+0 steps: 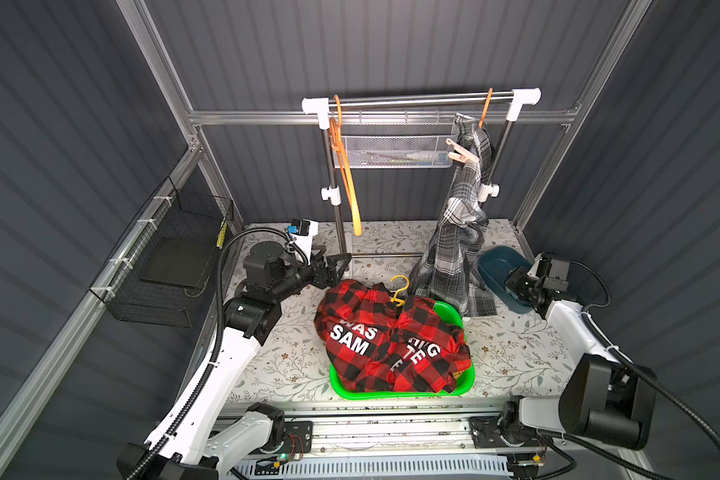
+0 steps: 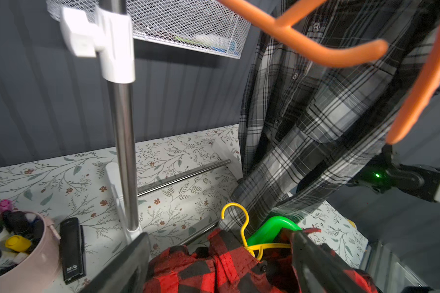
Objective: Remove the clothespins securing long-sleeve shirts to the hanger
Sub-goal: Place the clamp in the storage box, then remove the long-sleeve shirt from the hanger.
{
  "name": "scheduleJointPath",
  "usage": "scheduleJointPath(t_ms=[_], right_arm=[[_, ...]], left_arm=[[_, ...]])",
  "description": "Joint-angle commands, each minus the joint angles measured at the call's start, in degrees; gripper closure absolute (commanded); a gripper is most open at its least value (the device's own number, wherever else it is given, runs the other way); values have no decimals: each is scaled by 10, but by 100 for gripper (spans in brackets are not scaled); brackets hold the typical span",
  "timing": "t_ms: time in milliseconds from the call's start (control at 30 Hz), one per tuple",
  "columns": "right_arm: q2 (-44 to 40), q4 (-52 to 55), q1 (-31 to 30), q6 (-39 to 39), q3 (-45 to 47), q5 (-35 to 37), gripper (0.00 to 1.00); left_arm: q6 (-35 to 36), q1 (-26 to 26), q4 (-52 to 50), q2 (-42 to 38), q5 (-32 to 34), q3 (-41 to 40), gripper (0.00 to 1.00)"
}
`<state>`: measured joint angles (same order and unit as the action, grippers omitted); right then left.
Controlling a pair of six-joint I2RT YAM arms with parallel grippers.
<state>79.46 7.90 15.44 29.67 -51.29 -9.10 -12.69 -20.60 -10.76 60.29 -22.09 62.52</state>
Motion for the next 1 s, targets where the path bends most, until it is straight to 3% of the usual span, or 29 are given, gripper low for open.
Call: scheduleJointPath(t_ms=[0, 67, 233, 433, 600, 700, 967], right_arm=[[41, -27, 8, -8, -37, 24, 92], [68, -26, 11, -6, -57, 36, 66], [75, -18, 12, 1, -83, 35, 43], [-70, -1, -43, 0, -13, 31, 41], [-274, 57, -175, 16, 62, 109, 41], [-352, 95, -261, 32, 84, 154, 43], [-398, 188, -483, 13, 61, 258, 47]], left_arm=[[-17, -3, -10, 7, -40, -7, 15], [-31, -3, 1, 7, -56, -17, 16], [-58, -4, -12, 5, -70, -20, 19], [-131, -33, 51, 7, -98, -91, 24], [-136, -111, 45, 17, -43, -114, 24], [-139, -152, 51, 41, -23, -120, 24], [-139, -233, 83, 118, 48, -148, 26]])
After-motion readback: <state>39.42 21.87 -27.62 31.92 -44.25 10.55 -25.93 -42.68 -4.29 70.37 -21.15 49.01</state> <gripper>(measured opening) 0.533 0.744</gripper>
